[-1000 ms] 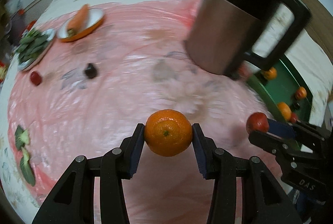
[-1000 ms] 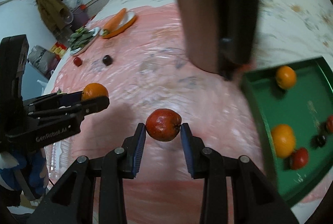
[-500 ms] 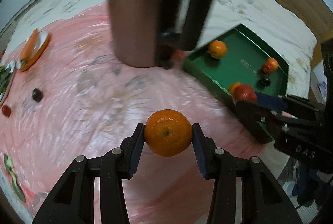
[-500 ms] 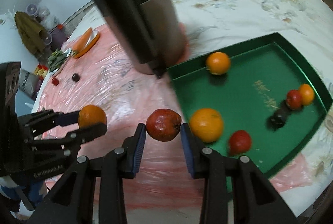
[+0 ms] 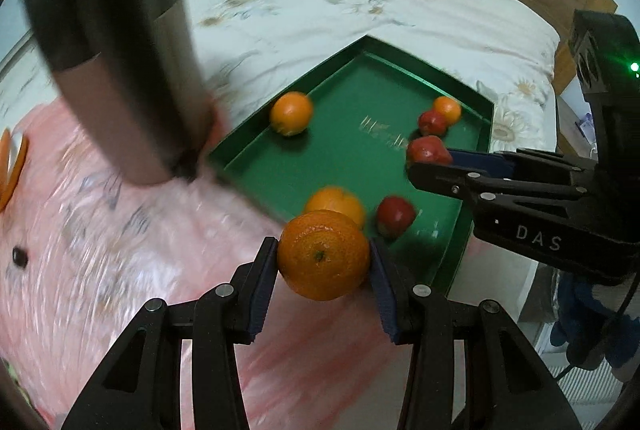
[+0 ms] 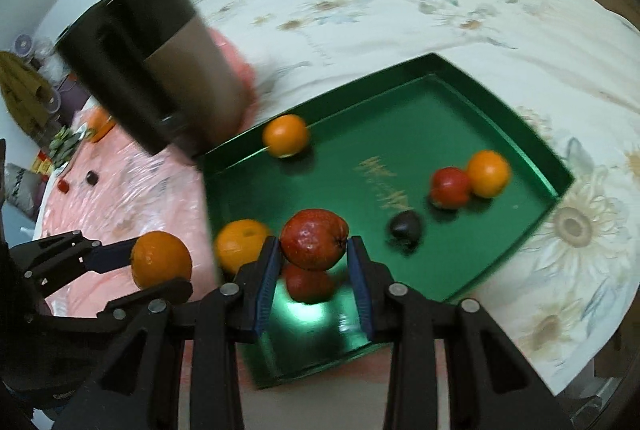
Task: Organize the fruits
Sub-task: 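Carry the orange and apple over the green box, then lower the orange and apple into the green box and open both tools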
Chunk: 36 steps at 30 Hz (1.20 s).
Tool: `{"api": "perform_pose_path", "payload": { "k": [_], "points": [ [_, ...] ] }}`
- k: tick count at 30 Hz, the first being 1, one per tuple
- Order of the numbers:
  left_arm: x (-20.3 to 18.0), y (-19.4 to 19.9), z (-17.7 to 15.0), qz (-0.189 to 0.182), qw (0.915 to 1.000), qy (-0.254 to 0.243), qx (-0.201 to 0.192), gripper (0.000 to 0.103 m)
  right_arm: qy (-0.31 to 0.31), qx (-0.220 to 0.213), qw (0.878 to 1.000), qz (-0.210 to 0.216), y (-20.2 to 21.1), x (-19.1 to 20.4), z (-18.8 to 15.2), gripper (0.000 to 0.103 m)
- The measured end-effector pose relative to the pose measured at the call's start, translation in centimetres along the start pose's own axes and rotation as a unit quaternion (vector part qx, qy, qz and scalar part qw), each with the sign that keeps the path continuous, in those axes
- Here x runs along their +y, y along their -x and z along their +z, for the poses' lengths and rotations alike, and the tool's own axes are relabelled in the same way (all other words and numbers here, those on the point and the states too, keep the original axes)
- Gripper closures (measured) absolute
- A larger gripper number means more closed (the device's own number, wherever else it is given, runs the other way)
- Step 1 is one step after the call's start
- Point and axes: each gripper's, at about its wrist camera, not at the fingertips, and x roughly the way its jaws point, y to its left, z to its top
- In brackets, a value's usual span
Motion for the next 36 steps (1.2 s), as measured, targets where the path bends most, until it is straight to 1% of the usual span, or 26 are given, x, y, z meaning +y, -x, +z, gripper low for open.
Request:
{"api": "perform_pose_path", "payload": {
  "k": [4, 9, 12, 20, 26, 36],
  "points": [
    [-0.3, -1.3, 2.0, 0.004, 1.0000, -0.002, -0.009, 0.063, -0.012, -0.009, 1.000, -0.013, 0.2, -2.5, 0.9, 0.072],
    [0.0, -3.6, 4.2, 0.019, 0.9998, 0.000, -0.011, 0.063, -0.009, -0.020, 1.000, -0.016, -0.3, -4.2, 2.7, 0.072],
    [0.0, -5.0, 5.0, 0.026, 0.9996, -0.002, -0.008, 0.063, -0.005, -0.026, 0.999, -0.018, -1.2, -5.1, 4.0, 0.072],
    [0.0, -8.0, 5.6, 0.035, 0.9994, -0.001, 0.006, 0.063, 0.004, -0.034, 0.999, -0.029, -3.8, -7.3, 6.9, 0.072],
    [0.0, -9.4, 5.9, 0.039, 0.9990, -0.008, 0.017, 0.063, 0.006, -0.025, 0.999, -0.046, -6.0, -8.9, 8.5, 0.072],
    [-0.2, -10.0, 6.0, 0.043, 0.9988, -0.012, 0.022, 0.063, 0.009, 0.000, 0.998, -0.057, -8.5, -9.8, 8.7, 0.072]
  ]
}}
